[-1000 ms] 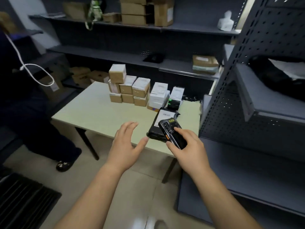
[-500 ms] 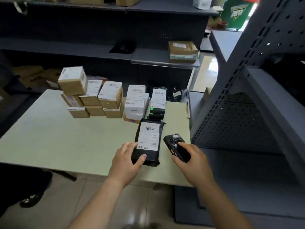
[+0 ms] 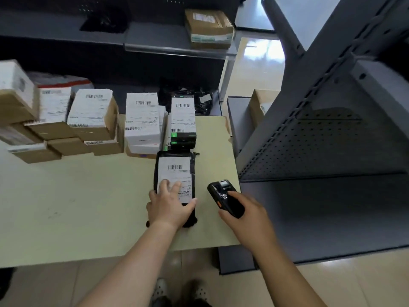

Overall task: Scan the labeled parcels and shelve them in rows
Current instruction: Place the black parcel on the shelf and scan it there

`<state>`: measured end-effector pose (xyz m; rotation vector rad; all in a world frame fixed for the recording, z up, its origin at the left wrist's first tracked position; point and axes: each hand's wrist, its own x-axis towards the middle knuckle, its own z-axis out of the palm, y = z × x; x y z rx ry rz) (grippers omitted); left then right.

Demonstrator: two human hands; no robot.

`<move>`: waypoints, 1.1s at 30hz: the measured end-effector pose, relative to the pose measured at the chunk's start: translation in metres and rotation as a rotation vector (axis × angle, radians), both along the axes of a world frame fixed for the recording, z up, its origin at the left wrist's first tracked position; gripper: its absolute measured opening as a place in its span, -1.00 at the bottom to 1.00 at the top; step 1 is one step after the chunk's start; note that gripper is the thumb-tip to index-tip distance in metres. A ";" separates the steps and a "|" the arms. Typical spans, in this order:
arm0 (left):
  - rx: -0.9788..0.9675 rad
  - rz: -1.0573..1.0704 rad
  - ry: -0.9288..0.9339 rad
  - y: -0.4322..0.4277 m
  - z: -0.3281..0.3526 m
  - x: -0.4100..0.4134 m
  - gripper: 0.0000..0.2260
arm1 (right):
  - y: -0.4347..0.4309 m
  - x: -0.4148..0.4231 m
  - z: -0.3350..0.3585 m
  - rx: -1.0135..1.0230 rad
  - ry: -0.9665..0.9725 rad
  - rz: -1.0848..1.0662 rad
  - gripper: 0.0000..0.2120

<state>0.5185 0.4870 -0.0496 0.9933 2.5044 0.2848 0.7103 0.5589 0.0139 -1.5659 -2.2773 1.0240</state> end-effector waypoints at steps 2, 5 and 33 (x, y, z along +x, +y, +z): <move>-0.029 0.020 0.028 0.005 -0.006 0.002 -0.32 | 0.000 -0.002 -0.001 -0.002 0.012 0.000 -0.52; -0.012 0.050 0.040 0.009 -0.013 0.004 -0.34 | 0.002 -0.004 -0.003 -0.001 0.019 0.009 -0.53; 0.726 0.154 0.494 -0.086 0.229 -0.042 -0.42 | -0.047 -0.043 0.219 0.346 0.323 0.247 -0.46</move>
